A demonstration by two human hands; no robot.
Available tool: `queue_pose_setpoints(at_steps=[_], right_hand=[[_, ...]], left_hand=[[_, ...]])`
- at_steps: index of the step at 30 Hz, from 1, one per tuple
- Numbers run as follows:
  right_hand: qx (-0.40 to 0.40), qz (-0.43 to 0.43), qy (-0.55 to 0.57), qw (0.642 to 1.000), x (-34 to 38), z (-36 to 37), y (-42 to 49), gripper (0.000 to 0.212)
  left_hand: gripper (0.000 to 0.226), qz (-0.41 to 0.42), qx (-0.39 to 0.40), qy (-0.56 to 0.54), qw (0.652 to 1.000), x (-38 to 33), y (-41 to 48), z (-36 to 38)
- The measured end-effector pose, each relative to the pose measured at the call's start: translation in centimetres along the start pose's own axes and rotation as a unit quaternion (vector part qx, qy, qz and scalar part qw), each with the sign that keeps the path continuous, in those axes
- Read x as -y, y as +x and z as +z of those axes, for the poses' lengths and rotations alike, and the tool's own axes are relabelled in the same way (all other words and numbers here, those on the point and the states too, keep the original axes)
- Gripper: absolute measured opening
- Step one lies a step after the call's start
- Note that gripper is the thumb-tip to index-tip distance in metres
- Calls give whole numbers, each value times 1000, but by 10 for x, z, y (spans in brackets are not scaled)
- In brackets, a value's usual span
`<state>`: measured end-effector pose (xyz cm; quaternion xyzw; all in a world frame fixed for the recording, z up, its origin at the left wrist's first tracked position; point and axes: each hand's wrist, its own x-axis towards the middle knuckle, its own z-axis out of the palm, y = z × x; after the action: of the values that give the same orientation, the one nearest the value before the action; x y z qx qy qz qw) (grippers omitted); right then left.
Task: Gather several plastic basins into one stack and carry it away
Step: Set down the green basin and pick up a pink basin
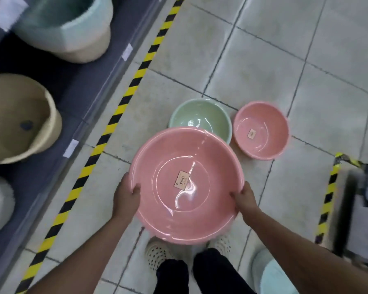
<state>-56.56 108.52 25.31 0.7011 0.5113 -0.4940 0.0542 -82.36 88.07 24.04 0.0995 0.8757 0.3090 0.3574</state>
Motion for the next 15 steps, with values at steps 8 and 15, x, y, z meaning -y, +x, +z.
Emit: queue_pose_setpoints(at_steps=[8, 15], right_hand=[[-32, 34, 91, 995, 85, -77, -7, 40], [-46, 54, 119, 990, 126, -112, 67, 46]], left_hand=[[39, 38, 39, 4, 998, -155, 22, -26], [33, 73, 64, 32, 995, -238, 96, 17]])
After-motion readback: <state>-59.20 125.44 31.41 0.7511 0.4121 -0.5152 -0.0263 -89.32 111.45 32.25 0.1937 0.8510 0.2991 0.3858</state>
